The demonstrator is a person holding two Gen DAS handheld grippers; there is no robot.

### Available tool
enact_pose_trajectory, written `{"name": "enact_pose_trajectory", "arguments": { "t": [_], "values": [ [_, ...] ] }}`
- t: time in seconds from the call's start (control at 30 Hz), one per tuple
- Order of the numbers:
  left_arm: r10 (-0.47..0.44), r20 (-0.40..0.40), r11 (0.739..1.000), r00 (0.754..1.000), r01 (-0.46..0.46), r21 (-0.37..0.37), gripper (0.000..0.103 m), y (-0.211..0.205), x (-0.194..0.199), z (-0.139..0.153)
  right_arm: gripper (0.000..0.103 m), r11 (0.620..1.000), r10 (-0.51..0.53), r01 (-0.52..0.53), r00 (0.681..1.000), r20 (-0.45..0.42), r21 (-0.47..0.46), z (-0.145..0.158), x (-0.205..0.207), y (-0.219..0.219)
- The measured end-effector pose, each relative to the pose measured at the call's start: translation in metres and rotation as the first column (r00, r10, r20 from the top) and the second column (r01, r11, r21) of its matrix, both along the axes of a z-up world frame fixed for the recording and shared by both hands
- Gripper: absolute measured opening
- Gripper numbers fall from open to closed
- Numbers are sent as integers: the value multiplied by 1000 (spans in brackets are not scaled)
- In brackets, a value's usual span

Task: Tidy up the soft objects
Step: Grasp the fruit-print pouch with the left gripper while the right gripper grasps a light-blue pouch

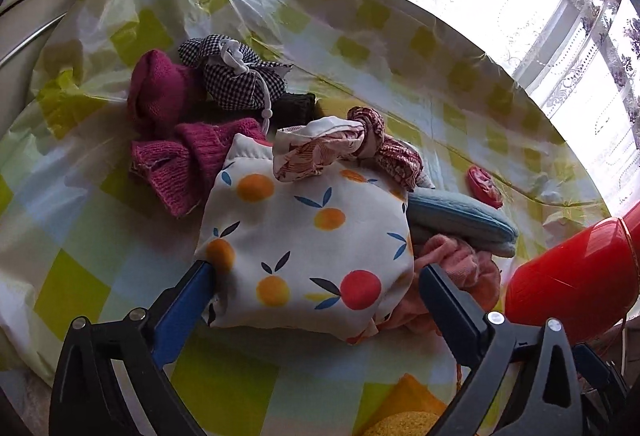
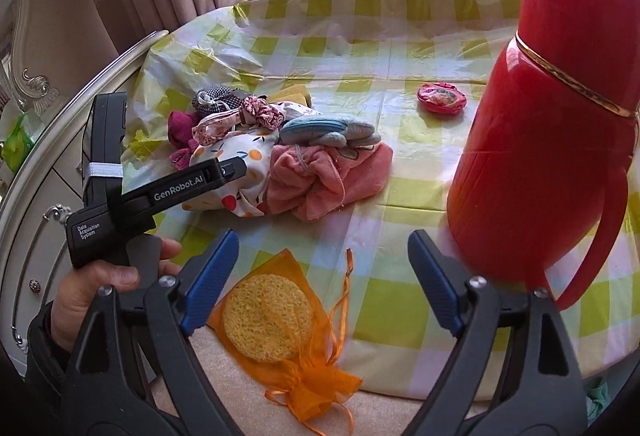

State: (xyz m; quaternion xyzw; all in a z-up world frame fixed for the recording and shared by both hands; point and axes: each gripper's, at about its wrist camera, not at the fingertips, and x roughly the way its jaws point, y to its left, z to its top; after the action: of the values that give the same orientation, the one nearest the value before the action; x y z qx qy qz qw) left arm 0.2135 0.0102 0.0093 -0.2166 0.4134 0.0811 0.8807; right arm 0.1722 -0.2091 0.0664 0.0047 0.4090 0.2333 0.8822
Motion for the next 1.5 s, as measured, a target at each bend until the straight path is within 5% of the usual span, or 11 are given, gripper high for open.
{"name": "enact_pose_trajectory", "arguments": {
  "t": [0.17, 0.37, 0.6, 0.87, 1.1, 1.2, 1.5],
  "values": [
    [-19, -1, 999, 1000, 19, 31, 101, 1, 7, -6, 91, 999, 4, -3, 1000, 22, -35, 4, 28, 20],
    [-29, 6, 999, 1000, 29, 44, 71, 3, 7, -12, 91, 999, -29, 29, 1000, 3, -30, -2, 66, 32],
    [-19, 62, 999, 998, 17, 31, 55, 7, -3, -10, 92, 997, -6, 4, 1000, -22, -72, -18, 105, 58],
    [45, 124, 998, 991, -49, 30, 52, 14, -24, -4, 92, 992, 20, -27, 998, -53, -126, -39, 128, 76],
    [78, 190, 995, 979, -89, 48, 52, 12, -40, 6, 91, 997, 21, -30, 992, -126, -68, -48, 143, 79],
    [79, 218, 994, 973, -94, 61, 52, 10, -46, 11, 71, 998, 13, -22, 989, -146, -57, -52, 141, 79],
    [76, 251, 991, 965, -100, 84, 52, 7, -53, 16, 64, 1000, 19, -19, 1000, 7, -7, -39, 107, 71]
  ]
}}
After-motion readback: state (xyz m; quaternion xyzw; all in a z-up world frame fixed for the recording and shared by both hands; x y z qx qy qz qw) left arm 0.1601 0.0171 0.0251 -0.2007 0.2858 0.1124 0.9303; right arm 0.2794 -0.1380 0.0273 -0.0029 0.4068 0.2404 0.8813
